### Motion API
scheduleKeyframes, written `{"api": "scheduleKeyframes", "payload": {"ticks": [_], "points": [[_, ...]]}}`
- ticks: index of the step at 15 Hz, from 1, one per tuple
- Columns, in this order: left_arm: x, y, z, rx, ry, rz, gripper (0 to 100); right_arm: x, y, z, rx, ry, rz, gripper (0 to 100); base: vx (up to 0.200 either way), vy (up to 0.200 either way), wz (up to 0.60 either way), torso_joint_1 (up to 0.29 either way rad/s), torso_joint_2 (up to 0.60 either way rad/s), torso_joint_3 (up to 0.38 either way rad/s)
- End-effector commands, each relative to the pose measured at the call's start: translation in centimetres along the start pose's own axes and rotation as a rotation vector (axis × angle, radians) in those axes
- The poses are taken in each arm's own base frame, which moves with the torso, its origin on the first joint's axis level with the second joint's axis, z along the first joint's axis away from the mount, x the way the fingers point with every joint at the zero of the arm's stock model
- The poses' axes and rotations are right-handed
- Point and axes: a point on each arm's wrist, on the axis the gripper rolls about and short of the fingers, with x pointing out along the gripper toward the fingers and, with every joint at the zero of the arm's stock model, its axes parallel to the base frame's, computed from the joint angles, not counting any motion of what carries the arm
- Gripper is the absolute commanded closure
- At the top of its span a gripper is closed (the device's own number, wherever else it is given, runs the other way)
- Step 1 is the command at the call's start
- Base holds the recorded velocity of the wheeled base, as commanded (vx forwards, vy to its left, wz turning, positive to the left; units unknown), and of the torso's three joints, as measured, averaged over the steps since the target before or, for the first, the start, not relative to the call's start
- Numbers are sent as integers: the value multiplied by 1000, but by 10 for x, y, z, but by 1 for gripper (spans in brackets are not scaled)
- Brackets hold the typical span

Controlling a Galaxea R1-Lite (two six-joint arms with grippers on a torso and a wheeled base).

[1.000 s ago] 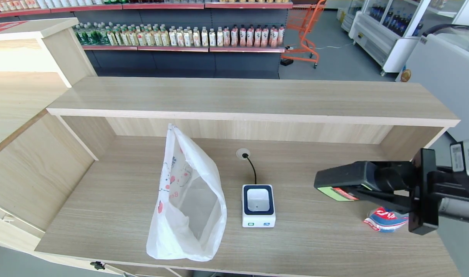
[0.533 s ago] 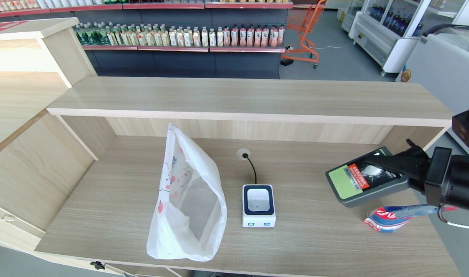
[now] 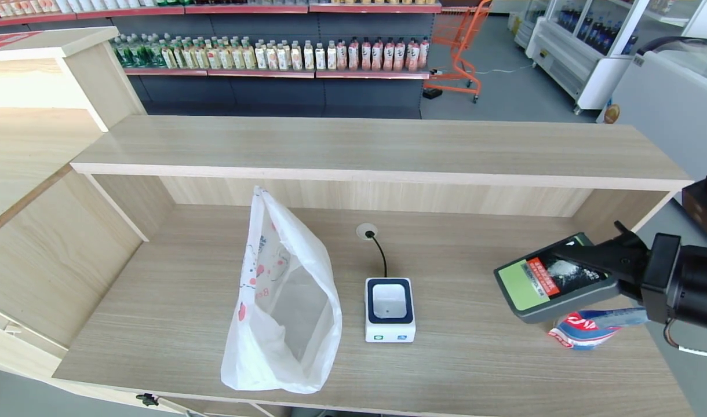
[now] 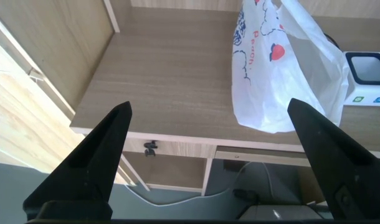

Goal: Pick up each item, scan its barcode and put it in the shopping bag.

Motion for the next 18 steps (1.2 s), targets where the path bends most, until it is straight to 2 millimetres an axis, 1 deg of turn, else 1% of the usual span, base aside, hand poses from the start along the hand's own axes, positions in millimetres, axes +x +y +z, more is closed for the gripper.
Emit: {"api": "scheduleKeyframes", "payload": {"ticks": [1, 5, 6, 8, 9, 11, 12, 13, 14, 15, 16, 18], "points": [[0, 0, 0, -2, 0, 1, 0, -3, -2, -1, 3, -6, -10, 100, 0, 200, 0, 2, -2, 2], [0, 0, 0, -1, 0, 1, 0, 0, -6, -3, 11, 4, -25, 100, 0, 200, 0, 6, 5, 4], [0, 0, 0, -2, 0, 1, 0, -1, -10, -8, 8, 16, -42, 100, 0, 200, 0, -7, 7, -2], [0, 0, 0, 1, 0, 1, 0, 7, -19, -10, -25, 37, -87, 100, 0, 200, 0, -2, -5, 7], [0, 0, 0, 2, 0, 1, 0, 20, -35, -8, -92, 69, -146, 100, 0, 0, 0, 0, 0, 0], [0, 0, 0, 1, 0, 1, 0, 35, -47, -8, -155, 114, -177, 100, 0, 0, 0, 0, 0, 0], [0, 0, 0, 1, 0, 1, 0, 48, -55, -10, -177, 156, -188, 100, 0, 0, 0, 0, 0, 0], [0, 0, 0, 1, 0, 1, 0, 48, -55, -10, -177, 156, -188, 100, 0, 0, 0, 0, 0, 0], [0, 0, 0, 1, 0, 1, 0, 70, -65, -11, -195, 175, -183, 100, 0, 0, 0, 0, 0, 0], [0, 0, 0, 1, 0, 1, 0, 79, -70, -12, -206, 171, -185, 100, 0, 0, 0, 0, 0, 0], [0, 0, 0, 1, 0, 1, 0, 93, -80, -14, -251, 169, -191, 100, 0, 0, 0, 0, 0, 0], [0, 0, 0, 1, 0, 1, 0, 106, -88, -17, -276, 176, -189, 100, 0, 0, 0, 0, 0, 0]]}}
